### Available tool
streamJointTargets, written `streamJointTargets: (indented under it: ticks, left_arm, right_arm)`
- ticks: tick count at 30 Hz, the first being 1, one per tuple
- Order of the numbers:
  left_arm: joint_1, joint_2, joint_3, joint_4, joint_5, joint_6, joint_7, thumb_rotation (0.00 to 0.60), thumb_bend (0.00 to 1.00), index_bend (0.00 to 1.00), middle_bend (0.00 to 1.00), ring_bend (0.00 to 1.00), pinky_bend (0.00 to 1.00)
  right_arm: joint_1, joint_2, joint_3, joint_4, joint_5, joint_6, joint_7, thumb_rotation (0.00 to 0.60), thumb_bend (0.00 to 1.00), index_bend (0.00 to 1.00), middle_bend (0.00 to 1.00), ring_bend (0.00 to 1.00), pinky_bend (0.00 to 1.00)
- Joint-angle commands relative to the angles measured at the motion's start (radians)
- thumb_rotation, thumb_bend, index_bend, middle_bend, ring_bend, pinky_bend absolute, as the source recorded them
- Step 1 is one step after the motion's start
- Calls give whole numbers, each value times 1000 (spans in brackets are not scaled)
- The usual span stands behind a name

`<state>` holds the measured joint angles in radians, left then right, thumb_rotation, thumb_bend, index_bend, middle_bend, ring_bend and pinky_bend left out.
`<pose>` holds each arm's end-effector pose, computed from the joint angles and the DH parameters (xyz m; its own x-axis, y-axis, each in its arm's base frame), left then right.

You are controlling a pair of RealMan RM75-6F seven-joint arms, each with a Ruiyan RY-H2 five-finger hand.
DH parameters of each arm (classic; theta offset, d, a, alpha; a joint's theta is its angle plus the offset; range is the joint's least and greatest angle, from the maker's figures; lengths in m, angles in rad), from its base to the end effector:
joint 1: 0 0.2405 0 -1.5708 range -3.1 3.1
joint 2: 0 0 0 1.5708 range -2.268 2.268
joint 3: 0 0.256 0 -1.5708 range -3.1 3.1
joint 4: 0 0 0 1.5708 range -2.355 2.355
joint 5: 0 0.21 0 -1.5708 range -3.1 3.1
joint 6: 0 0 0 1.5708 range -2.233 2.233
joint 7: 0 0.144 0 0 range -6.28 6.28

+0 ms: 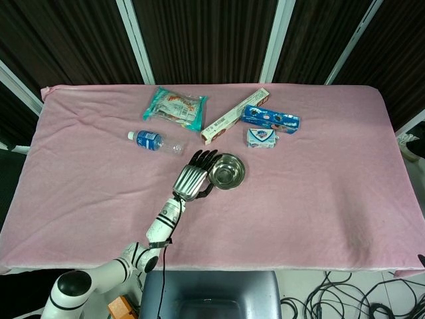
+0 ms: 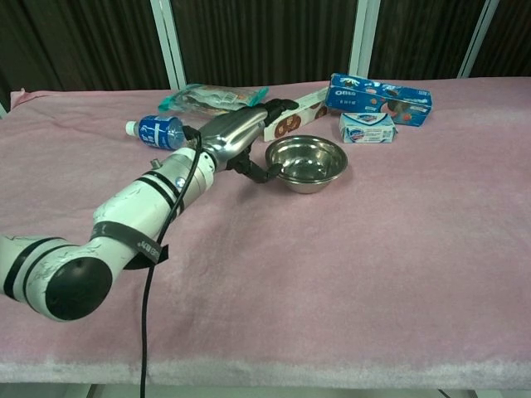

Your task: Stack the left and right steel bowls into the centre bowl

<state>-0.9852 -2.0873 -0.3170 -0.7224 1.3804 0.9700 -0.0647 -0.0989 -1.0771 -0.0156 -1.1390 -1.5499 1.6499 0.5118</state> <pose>-0.0615 0.3925 -0.1149 0.2767 0.1350 0.9514 0.8479 -0.5003 -0.1756 -0.3990 -0.1018 0.2428 0.4056 0.0237 0.9137 -0.9124 0.0712 0.4031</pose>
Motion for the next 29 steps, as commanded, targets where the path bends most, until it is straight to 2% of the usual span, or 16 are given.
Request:
streamJointTargets:
  ticks: [1,3,7,9,11,14,17,19,21,25,29]
  left_arm:
    - [85,138,58,-229,11,56,117,600,396,0,0,0,0]
    - [144,245,91,-387,-7,68,235,600,388,0,0,0,0]
    - [270,499,155,-749,-123,96,529,600,363,0,0,0,0]
    - [335,601,198,-871,-114,167,582,600,361,0,0,0,0]
    - [428,704,273,-950,-48,275,576,600,362,0,0,0,0]
    - [572,795,386,-949,56,439,498,600,362,0,0,0,0]
    - [698,797,445,-839,114,588,397,600,361,0,0,0,0]
    - [773,768,460,-740,132,673,310,600,361,0,0,0,0]
    - [819,747,459,-669,133,714,225,600,362,0,0,0,0]
    - [845,756,450,-636,174,755,166,600,364,0,0,0,0]
    - [852,757,444,-629,178,756,159,600,364,0,0,0,0]
  right_arm:
    - [2,-1,1,-12,-7,0,-15,600,326,2,0,0,0]
    - [5,-1,2,-25,-15,1,-32,600,325,2,0,0,0]
    - [14,2,-1,-67,-39,4,-77,600,326,1,0,0,0]
    - [18,2,-6,-89,-57,8,-111,600,326,0,0,0,0]
    - [22,4,-11,-120,-74,7,-155,600,326,0,0,0,0]
    - [36,10,-5,-180,-84,0,-215,600,326,0,0,0,0]
    - [57,11,14,-240,-69,-22,-283,600,326,0,0,0,0]
    - [70,4,27,-281,-45,-51,-349,600,326,0,0,0,0]
    - [77,-3,33,-313,-33,-68,-390,600,325,0,0,0,0]
    - [84,-12,32,-334,-26,-89,-436,600,326,0,0,0,0]
    - [84,-14,33,-337,-25,-88,-444,600,326,0,0,0,0]
